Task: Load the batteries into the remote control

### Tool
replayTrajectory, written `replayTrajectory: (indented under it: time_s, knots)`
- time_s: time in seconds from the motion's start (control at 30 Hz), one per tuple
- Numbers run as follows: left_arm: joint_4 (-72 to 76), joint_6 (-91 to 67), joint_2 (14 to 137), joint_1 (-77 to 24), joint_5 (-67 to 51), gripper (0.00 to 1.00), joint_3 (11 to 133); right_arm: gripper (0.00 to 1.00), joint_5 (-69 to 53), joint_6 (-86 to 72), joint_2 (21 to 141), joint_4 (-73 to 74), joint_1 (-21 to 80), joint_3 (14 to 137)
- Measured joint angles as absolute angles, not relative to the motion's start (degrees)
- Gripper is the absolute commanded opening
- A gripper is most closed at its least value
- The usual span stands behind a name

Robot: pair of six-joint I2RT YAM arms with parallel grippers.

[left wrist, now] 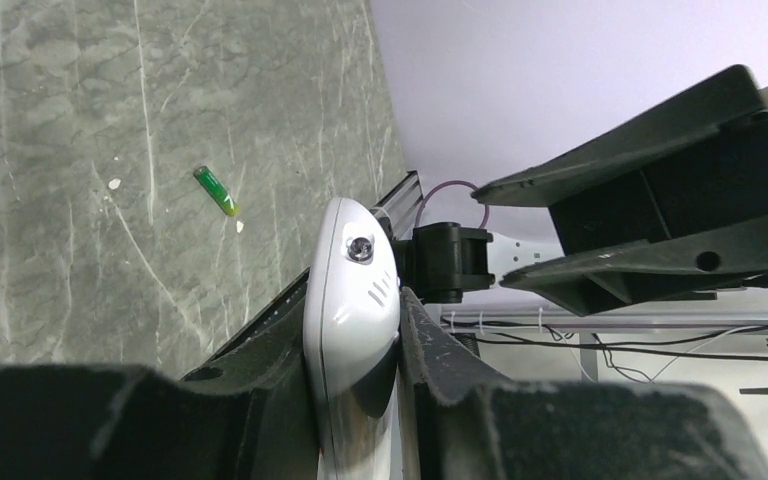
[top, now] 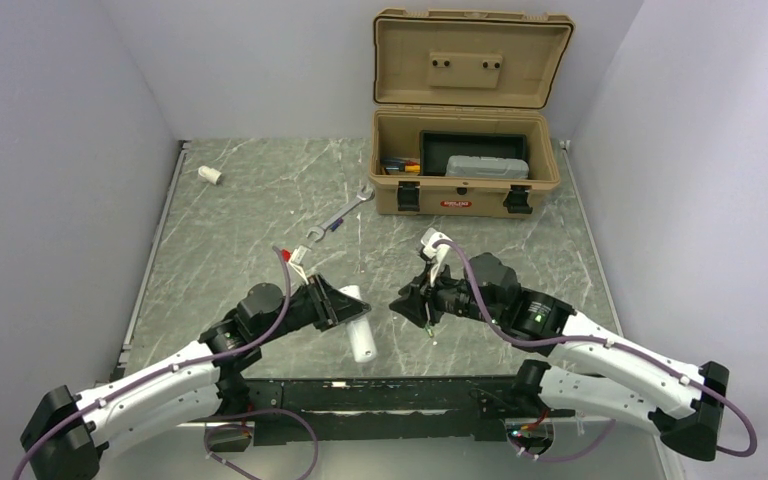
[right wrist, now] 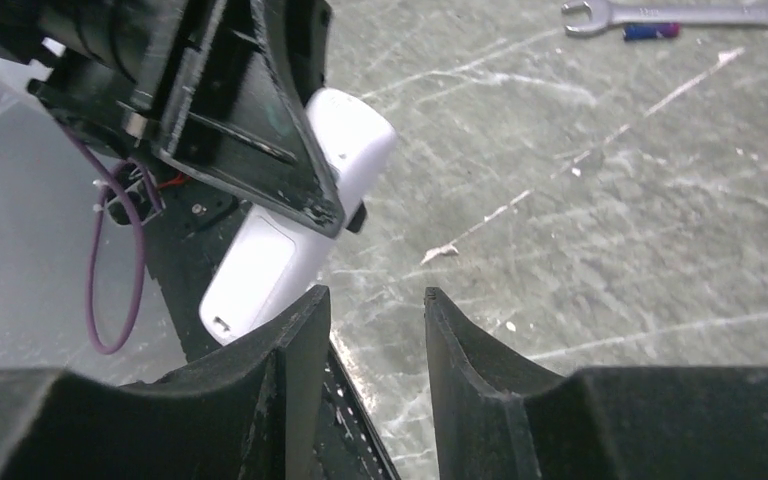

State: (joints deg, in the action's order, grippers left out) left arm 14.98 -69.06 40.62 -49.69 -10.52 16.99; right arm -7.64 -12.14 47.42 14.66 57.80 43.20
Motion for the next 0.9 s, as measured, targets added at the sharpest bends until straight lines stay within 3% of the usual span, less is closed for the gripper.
replayTrajectory:
  time_s: [0.2,0.27,0.4,0.9]
  knots:
    - [13.45,-69.06,39.38,-49.69,-10.04,0.0,16.99,0.49,-2.28,-14.72,43.05,14.7,57.8,39.2]
    - [13.28,-69.08,39.07,-49.69,-9.78,0.0,16.99,0.57,0.8,-14.83,41.85,14.85,57.8,38.79]
    - [13.54,-69.17,38.79,-49.69,-9.63,0.0,16.99,0.58,1.54,-12.38,41.5,14.74,57.74,38.52]
    - [15.7,-68.03,41.19,-49.69,-12.14,0.0,17.08,0.5,-23.22,6.09,34.0,-1.89,59.18,28.34]
